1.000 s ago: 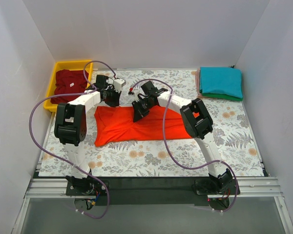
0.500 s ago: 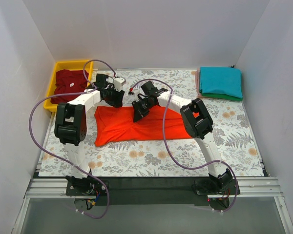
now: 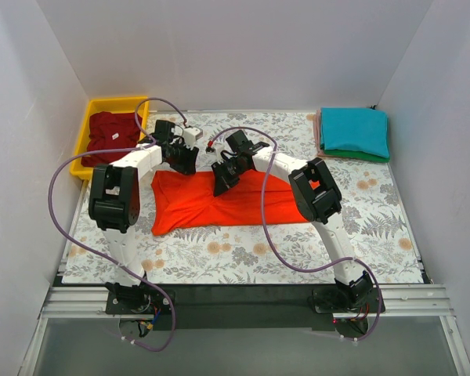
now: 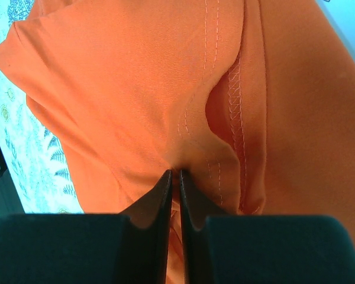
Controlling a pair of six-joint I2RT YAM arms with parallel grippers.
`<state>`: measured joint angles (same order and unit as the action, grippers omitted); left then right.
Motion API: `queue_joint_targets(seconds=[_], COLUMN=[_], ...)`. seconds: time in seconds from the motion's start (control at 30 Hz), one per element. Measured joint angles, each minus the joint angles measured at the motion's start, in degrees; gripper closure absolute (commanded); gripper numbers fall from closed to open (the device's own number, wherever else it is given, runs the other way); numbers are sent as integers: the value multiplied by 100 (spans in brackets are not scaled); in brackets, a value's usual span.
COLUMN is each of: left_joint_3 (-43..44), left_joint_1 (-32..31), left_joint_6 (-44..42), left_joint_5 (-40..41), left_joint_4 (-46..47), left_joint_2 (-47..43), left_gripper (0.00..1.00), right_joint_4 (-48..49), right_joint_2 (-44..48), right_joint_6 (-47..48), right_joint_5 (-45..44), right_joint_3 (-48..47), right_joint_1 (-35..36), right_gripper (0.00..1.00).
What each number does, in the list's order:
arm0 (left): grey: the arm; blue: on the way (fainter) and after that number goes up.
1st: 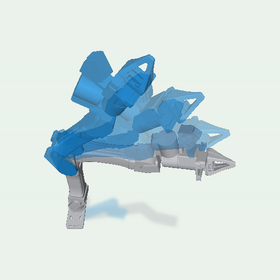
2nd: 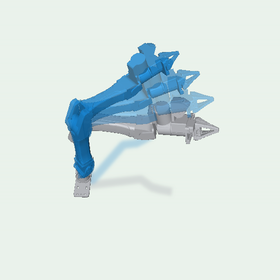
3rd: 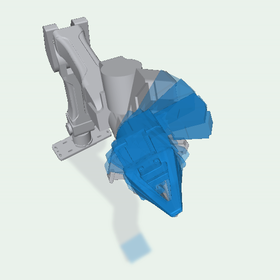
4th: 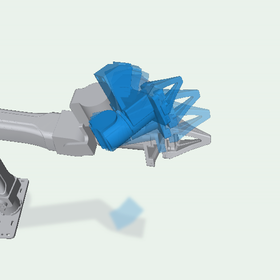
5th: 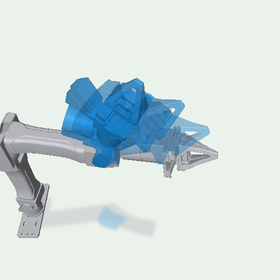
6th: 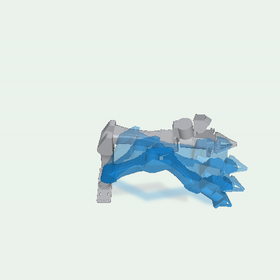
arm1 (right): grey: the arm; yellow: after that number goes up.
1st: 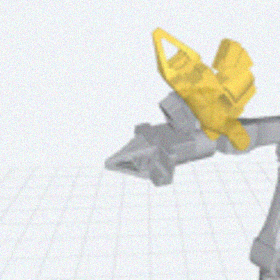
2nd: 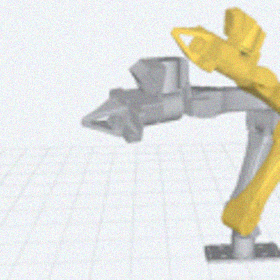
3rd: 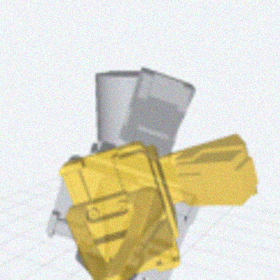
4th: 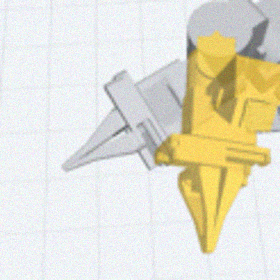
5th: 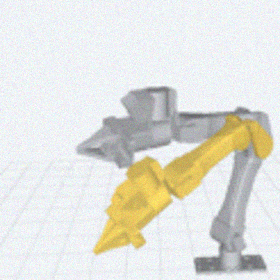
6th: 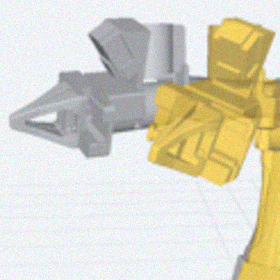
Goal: Fold and stack the t-shirts
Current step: Fold the tshirt
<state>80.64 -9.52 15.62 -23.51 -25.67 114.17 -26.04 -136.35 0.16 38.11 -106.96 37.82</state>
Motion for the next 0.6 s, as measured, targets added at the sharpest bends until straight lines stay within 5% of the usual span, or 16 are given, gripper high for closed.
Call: queue_joint_targets(seconds=[0.1, 0.33, 0.6], left_joint_3=[0, 0, -186], left_joint_1=[0, 0, 0], left_joint_6=[2, 0, -44], left_joint_5=[-4, -22, -24], left_joint_4=[-4, -44, 122], left_joint_2=[48, 116, -50], left_gripper=[70, 100, 100], right_joint_4=[2, 4, 85], right_joint_2=[0, 0, 2], right_joint_6=[0, 0, -31], right_joint_5=[0, 0, 68], right_joint_3=[0, 4, 68], right_joint_1=[0, -9, -31], right_gripper=[85, 85, 86])
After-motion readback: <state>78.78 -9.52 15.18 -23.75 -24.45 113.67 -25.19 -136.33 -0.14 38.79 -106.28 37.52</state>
